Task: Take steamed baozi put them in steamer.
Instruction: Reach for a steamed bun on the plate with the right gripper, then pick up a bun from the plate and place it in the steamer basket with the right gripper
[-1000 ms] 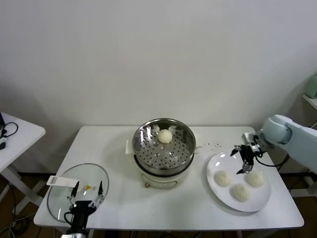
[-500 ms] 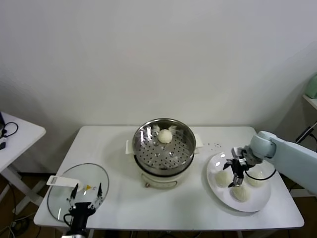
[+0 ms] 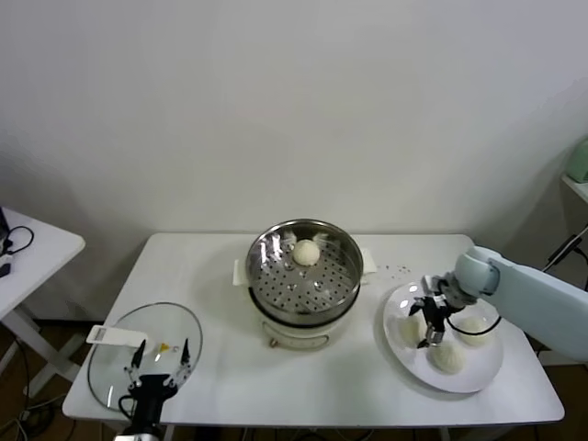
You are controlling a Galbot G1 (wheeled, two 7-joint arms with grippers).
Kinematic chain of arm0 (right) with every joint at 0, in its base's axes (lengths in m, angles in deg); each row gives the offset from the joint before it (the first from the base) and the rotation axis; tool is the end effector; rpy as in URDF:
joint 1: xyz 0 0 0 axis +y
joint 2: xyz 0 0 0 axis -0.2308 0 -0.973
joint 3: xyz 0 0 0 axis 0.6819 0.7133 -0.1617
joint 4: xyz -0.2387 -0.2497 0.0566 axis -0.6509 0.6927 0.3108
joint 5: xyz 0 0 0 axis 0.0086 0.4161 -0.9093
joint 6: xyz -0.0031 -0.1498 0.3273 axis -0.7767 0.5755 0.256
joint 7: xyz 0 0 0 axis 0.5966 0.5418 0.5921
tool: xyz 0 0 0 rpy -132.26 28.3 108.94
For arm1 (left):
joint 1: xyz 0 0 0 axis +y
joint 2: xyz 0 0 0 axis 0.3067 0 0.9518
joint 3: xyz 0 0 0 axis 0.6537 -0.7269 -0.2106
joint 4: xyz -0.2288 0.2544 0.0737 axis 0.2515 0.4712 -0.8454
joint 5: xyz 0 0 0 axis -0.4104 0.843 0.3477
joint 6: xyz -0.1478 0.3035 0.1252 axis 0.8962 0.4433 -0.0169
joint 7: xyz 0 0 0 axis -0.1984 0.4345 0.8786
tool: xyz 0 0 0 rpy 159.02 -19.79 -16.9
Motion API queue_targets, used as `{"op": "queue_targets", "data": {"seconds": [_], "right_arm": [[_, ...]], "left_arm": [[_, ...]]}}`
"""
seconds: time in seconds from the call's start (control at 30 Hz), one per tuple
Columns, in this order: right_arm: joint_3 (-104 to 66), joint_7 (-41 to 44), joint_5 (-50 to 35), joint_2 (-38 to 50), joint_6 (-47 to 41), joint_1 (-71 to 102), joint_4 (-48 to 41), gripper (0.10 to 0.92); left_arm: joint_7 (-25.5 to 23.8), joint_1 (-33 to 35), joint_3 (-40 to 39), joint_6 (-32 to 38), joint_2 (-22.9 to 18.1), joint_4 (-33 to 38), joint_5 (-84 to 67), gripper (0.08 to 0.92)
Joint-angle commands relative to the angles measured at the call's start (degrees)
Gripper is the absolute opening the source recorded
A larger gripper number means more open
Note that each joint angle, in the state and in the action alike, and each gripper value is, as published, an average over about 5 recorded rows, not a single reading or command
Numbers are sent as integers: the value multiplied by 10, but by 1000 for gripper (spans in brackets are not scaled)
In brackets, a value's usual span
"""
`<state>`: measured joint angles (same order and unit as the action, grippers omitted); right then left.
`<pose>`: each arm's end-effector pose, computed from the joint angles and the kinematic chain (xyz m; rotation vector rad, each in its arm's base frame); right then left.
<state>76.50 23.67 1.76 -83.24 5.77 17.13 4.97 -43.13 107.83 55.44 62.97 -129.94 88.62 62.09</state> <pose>0.4988 -0.1686 -0.2614 1.3304 -1.4022 1.1112 0.1336 0.0676 -0.4002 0.1478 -3.0419 -0.1709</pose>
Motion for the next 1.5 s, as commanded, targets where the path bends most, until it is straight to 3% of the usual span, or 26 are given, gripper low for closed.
{"op": "queue_targets", "data": {"seconds": [0.03, 0.4, 0.67, 1.07, 1.5], "right_arm": [[-4, 3, 0, -8, -1, 6, -9, 823], [-7, 6, -4, -6, -2, 3, -12, 725], [5, 4, -36, 1, -7, -27, -5, 703], [182, 33, -230, 2, -22, -336, -12, 696], [296, 30, -394, -164, -49, -502, -18, 693]], "left_arm": [[0, 0, 0, 0, -1, 0, 0, 823], [0, 0, -1, -1, -2, 2, 2, 823], [0, 1, 0, -1, -2, 4, 1, 823], [0, 0, -3, -4, -3, 14, 0, 823], [-1, -3, -22, -4, -5, 21, 9, 823]]}}
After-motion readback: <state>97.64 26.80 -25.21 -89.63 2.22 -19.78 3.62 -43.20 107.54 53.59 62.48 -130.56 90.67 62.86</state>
